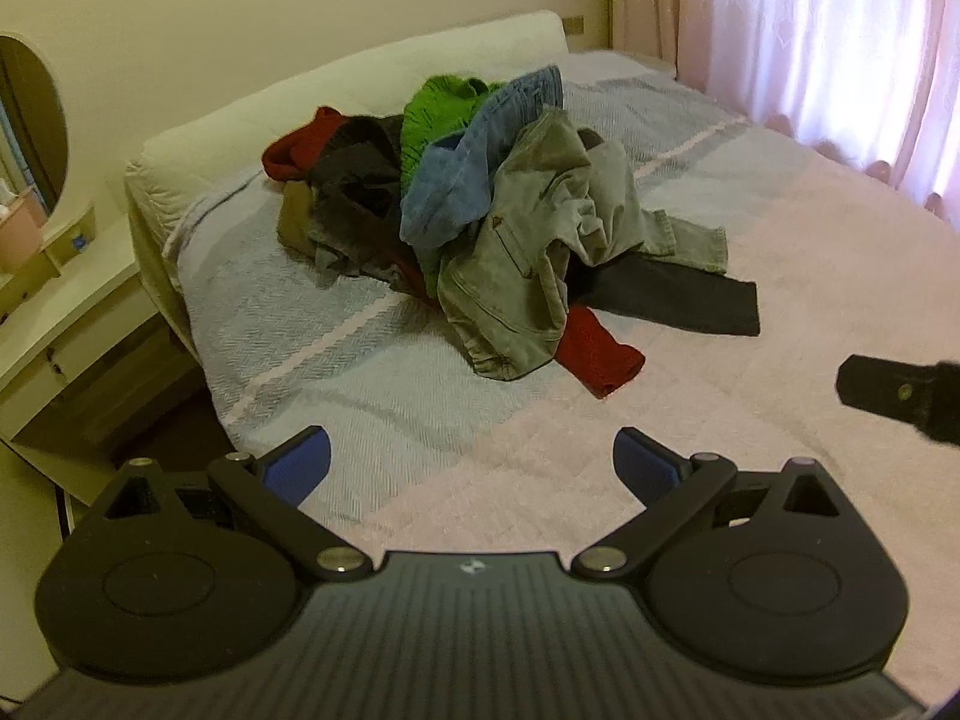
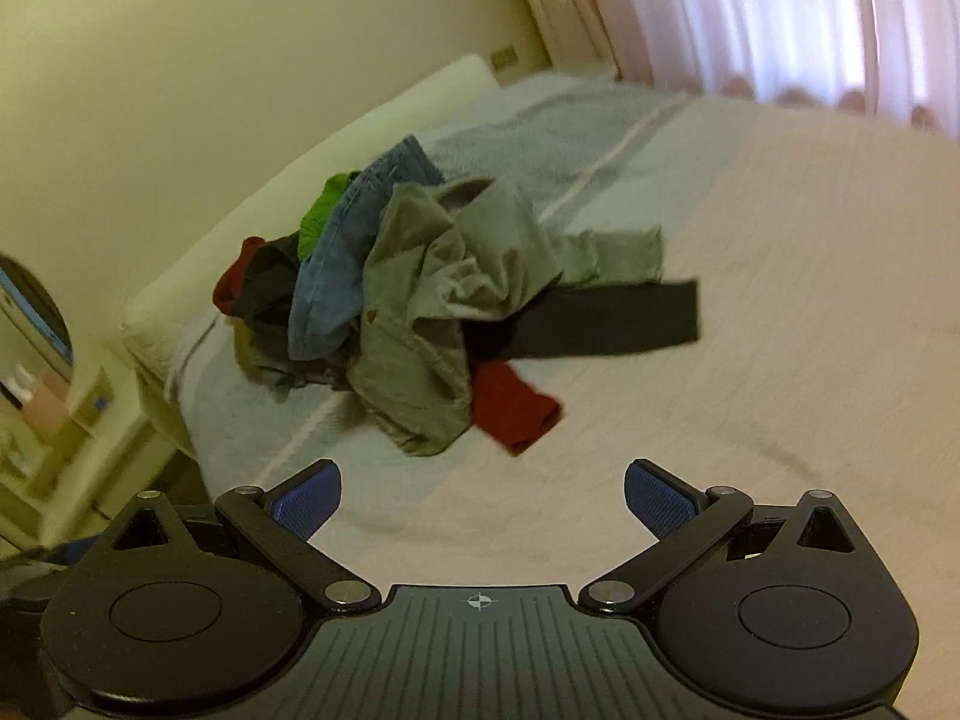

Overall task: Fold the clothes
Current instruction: 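Move both tools toward the olive-green trousers on top of the pile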

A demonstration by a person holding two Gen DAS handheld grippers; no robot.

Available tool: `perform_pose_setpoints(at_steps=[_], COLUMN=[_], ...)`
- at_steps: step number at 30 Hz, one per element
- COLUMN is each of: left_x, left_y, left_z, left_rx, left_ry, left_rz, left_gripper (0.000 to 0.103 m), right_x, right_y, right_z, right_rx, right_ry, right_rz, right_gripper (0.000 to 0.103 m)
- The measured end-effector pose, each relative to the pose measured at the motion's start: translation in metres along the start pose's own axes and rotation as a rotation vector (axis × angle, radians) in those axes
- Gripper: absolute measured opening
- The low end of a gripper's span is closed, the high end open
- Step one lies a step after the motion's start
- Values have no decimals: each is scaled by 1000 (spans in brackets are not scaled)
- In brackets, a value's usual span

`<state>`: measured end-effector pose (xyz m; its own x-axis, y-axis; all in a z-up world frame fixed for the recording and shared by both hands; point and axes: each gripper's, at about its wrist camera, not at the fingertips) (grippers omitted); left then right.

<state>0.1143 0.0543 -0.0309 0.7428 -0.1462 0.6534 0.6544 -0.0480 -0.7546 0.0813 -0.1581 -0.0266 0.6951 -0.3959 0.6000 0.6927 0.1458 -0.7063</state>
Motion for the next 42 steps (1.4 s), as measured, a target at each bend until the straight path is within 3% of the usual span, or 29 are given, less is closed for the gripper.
perform_pose_setpoints(at_steps=[21,22,24,32,34,40,42], left_x=[98,101,109,129,132,147,152], left_y=[141,146,157,205,216,252,263], left_z=[61,61,65,73,72,72,71], left_rx=[-37,-40,-49,-71,-75,-81,-80], left_ry=[44,45,43,62,67,64,65], left_rz=[75,76,77,90,96,114,116], left_gripper=[99,99,97,95,95,95,95], right_x=[64,66,70,83,87,96,96], right_y=[147,155,171,230,245,287,300], right_z=[22,21,21,17,18,21,21], right_rx=[67,67,66,89,96,92,96], right_ry=[243,252,271,323,323,307,300], right_rz=[71,74,81,87,89,97,107], right_gripper=[102,98,79,77,68,67,62])
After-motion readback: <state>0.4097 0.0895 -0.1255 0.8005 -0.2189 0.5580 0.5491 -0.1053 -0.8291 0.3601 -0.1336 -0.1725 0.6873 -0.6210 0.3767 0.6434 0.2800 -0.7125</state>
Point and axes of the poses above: each gripper's, at about its wrist camera, not at the fingertips, and y roughly the way its jaws point, z to its left, x to its top, and after that the axes turned 4 degrees about -x, right-handed
